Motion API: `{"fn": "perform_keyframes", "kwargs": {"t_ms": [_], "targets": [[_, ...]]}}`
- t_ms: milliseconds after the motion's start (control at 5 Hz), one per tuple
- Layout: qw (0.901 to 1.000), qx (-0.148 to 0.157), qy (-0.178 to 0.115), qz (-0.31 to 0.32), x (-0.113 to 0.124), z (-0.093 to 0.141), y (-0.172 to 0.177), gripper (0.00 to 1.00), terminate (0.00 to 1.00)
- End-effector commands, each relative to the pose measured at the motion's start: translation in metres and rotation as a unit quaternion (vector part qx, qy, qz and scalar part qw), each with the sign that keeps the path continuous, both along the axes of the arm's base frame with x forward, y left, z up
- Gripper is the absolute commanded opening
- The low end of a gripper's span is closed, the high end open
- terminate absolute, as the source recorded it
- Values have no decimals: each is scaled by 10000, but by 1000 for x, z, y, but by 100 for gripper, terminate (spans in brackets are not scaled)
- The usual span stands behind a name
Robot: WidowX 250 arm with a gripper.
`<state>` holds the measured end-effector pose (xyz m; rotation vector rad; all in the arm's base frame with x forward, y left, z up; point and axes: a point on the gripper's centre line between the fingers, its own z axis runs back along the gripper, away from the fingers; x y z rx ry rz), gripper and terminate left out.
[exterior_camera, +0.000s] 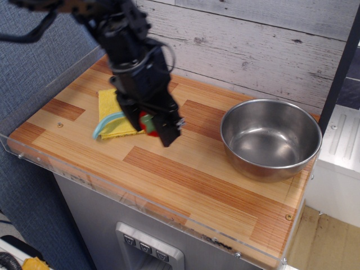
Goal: Move the strawberry and place into pot
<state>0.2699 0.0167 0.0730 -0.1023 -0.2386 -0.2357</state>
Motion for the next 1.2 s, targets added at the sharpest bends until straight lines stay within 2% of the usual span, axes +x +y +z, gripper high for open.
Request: {"fn": "perform_keyframes", "kwargs": {"t_ms": [0, 400, 600, 800, 1000], "targets": [[9969, -168, -466, -605, 35, 25, -63, 0, 0], [9927, -318, -507, -1045, 42, 28, -112, 0, 0], [9925, -307, -458, -1089, 43, 27, -115, 0, 0], [9940, -211, -320, -1025, 48, 9, -106, 0, 0], [9960, -120, -148, -878, 54, -20, -89, 0, 0]]}}
